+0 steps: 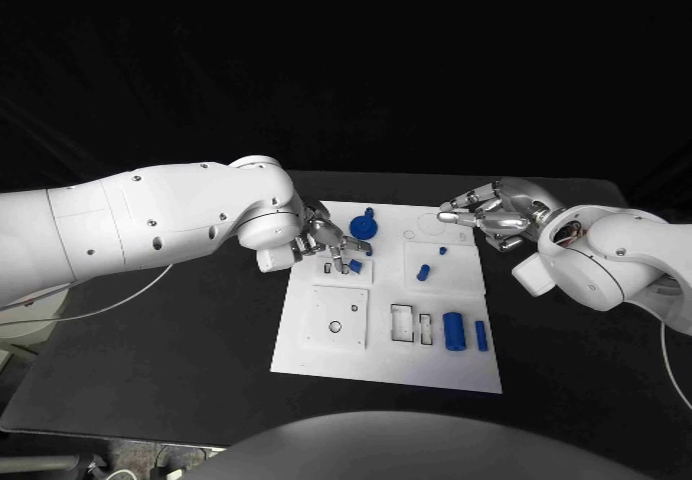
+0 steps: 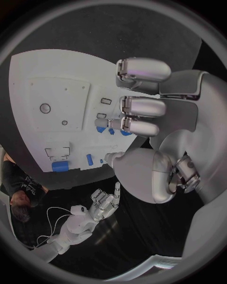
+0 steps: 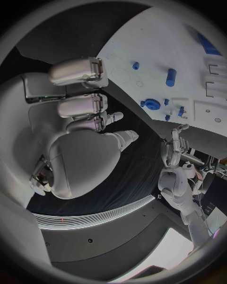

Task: Assemble the parts on the task board

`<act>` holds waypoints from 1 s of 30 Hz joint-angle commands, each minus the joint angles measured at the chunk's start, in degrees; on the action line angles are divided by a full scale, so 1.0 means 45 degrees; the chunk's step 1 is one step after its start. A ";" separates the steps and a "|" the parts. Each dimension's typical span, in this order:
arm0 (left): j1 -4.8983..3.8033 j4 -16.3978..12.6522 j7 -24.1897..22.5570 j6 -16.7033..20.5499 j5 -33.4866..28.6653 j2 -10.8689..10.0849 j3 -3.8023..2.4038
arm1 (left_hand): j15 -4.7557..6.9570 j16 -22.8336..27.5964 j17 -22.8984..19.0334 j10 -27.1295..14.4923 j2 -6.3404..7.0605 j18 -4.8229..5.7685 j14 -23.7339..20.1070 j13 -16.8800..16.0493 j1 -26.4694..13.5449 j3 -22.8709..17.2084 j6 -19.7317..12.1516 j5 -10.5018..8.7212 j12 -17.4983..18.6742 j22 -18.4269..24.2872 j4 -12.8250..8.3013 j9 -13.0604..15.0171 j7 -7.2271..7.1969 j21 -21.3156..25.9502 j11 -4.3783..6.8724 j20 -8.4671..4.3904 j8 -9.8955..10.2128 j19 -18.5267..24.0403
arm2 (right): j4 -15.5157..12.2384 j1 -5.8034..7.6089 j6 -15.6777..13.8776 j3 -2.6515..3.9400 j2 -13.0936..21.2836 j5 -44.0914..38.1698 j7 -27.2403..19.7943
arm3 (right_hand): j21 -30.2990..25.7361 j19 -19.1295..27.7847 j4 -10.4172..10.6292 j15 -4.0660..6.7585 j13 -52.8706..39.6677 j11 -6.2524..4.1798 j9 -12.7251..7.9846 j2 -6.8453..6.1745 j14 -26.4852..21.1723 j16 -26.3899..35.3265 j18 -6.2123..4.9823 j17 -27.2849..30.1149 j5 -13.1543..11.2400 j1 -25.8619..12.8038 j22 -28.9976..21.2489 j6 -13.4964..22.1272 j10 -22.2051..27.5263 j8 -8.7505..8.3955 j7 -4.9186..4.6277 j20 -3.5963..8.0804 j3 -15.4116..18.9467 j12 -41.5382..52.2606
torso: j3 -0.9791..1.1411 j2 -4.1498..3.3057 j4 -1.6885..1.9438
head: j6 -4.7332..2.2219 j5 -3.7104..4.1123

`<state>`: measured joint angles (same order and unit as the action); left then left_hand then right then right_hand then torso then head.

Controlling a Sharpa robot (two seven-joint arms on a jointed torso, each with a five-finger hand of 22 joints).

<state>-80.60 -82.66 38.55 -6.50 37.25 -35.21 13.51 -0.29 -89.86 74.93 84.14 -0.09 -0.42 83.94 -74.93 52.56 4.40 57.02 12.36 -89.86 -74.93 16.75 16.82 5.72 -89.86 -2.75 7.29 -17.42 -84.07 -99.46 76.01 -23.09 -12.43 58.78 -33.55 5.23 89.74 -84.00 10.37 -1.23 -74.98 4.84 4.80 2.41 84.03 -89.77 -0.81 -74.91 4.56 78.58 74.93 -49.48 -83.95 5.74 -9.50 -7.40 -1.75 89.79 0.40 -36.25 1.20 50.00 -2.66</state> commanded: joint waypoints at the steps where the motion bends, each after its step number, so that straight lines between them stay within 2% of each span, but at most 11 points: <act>1: 0.0067 0.0150 0.1123 -0.0520 -0.0731 0.0142 0.0007 | 0.0084 -0.0032 0.3349 0.1302 -0.0249 0.0094 0.1346 -0.3349 0.0130 -0.0050 0.0051 0.0369 -0.0031 -0.3348 0.0007 0.0120 -0.0018 -0.0031 0.0103 -0.0126 0.0002 -0.1319 | 0.0028 -0.0026 0.0434 -0.0004 -0.0038 -0.0001 0.0166 | 0.0057 -0.1333 0.0094 -0.0114 -0.3339 0.0087 0.0020 0.0113 0.1328 -0.0052 0.0180 -0.3354 0.0052 -0.0025 0.3348 -0.0096 -0.1344 0.0043 0.0026 -0.0083 0.0000 0.0046 | -0.0003 -0.0019 -0.0020 | -0.0001 0.0026; 6: 0.0183 0.0423 0.1212 -0.0230 -0.1119 0.0438 0.0017 | 0.0115 -0.0032 0.3349 0.1302 -0.0591 0.0094 0.1346 -0.3349 0.0362 -0.0027 0.0115 0.0923 -0.0031 -0.3348 0.0006 0.0308 -0.0058 -0.0031 0.0138 -0.0151 0.0018 -0.1319 | 0.0078 -0.0045 0.0503 -0.0006 -0.0069 -0.0001 0.0235 | 0.0057 -0.1333 0.0101 -0.0123 -0.3339 0.0095 0.0026 0.0145 0.1328 -0.0052 0.0180 -0.3354 0.0057 -0.0010 0.3348 -0.0124 -0.1344 0.0063 0.0024 -0.0095 -0.0001 0.0046 | 0.0002 -0.0005 0.0018 | -0.0001 0.0148; 10: 0.0255 0.0617 0.1267 -0.0029 -0.1318 0.0684 0.0020 | 0.0134 -0.0032 0.3349 0.1302 -0.0697 0.0094 0.1346 -0.3349 0.0406 -0.0001 0.0197 0.1047 -0.0031 -0.3348 0.0007 0.0382 -0.0090 -0.0031 0.0165 -0.0159 0.0001 -0.1319 | 0.0109 -0.0059 0.0554 -0.0007 -0.0097 -0.0002 0.0274 | 0.0057 -0.1333 0.0103 -0.0127 -0.3339 0.0096 0.0031 0.0161 0.1328 -0.0052 0.0180 -0.3354 0.0059 0.0001 0.3348 -0.0144 -0.1344 0.0075 0.0026 -0.0102 -0.0002 0.0046 | -0.0006 -0.0014 0.0010 | -0.0001 0.0159; 16: 0.0344 0.0878 0.1346 0.0316 -0.1560 0.0952 0.0020 | 0.0187 -0.0032 0.3349 0.1302 -0.1013 0.0094 0.1346 -0.3349 0.0607 -0.0029 0.0288 0.1279 -0.0031 -0.3348 0.0000 0.0508 -0.0149 -0.0031 0.0225 -0.0188 0.0035 -0.1319 | 0.0118 -0.0071 0.0618 -0.0008 -0.0121 -0.0002 0.0322 | 0.0057 -0.1333 0.0103 -0.0127 -0.3339 0.0096 0.0031 0.0161 0.1328 -0.0052 0.0180 -0.3354 0.0059 0.0001 0.3348 -0.0144 -0.1344 0.0075 0.0026 -0.0102 -0.0002 0.0046 | 0.0006 -0.0005 0.0013 | -0.0001 0.0188; 22: 0.0382 0.1187 0.1530 0.0555 -0.1793 0.1145 0.0020 | 0.0217 -0.0032 0.3349 0.1302 -0.1066 0.0094 0.1346 -0.3349 0.0982 -0.0043 0.0314 0.1520 -0.0031 -0.3348 -0.0017 0.0568 -0.0174 -0.0031 0.0251 -0.0222 0.0146 -0.1319 | 0.0104 -0.0075 0.0669 -0.0009 -0.0122 -0.0002 0.0360 | 0.0057 -0.1333 0.0105 -0.0130 -0.3339 0.0095 0.0035 0.0179 0.1328 -0.0052 0.0180 -0.3354 0.0061 0.0013 0.3348 -0.0164 -0.1344 0.0088 0.0028 -0.0108 -0.0004 0.0046 | 0.0005 -0.0008 0.0003 | -0.0001 0.0190; 30: 0.0401 0.1501 0.1715 0.0759 -0.1862 0.1299 0.0020 | 0.0225 -0.0032 0.3349 0.1302 -0.1045 0.0094 0.1346 -0.3349 0.1111 -0.0026 0.0321 0.1584 -0.0031 -0.3348 -0.0021 0.0590 -0.0178 -0.0031 0.0259 -0.0234 0.0191 -0.1319 | 0.0072 -0.0076 0.0717 -0.0009 -0.0130 -0.0002 0.0388 | 0.0057 -0.1333 0.0105 -0.0130 -0.3339 0.0095 0.0035 0.0179 0.1328 -0.0052 0.0180 -0.3354 0.0061 0.0013 0.3348 -0.0164 -0.1344 0.0088 0.0028 -0.0108 -0.0004 0.0046 | 0.0011 -0.0007 0.0021 | -0.0001 0.0203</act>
<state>-78.82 -76.02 39.93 -4.15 29.97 -29.59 13.62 0.33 -89.85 74.91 84.14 -4.73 -0.42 84.13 -74.91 57.08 4.41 58.26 19.17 -89.86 -74.92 16.74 19.40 4.90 -89.86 -1.94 6.67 -16.80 -83.87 -99.03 75.71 -21.03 -12.46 58.25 -33.48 6.78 89.74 -84.00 10.36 -1.43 -75.07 4.83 4.90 2.71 83.82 -89.77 -0.81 -74.95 4.55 78.88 74.91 -49.87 -83.94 5.73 -9.53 -7.40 -1.75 89.85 0.42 -36.27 1.25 50.01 -1.76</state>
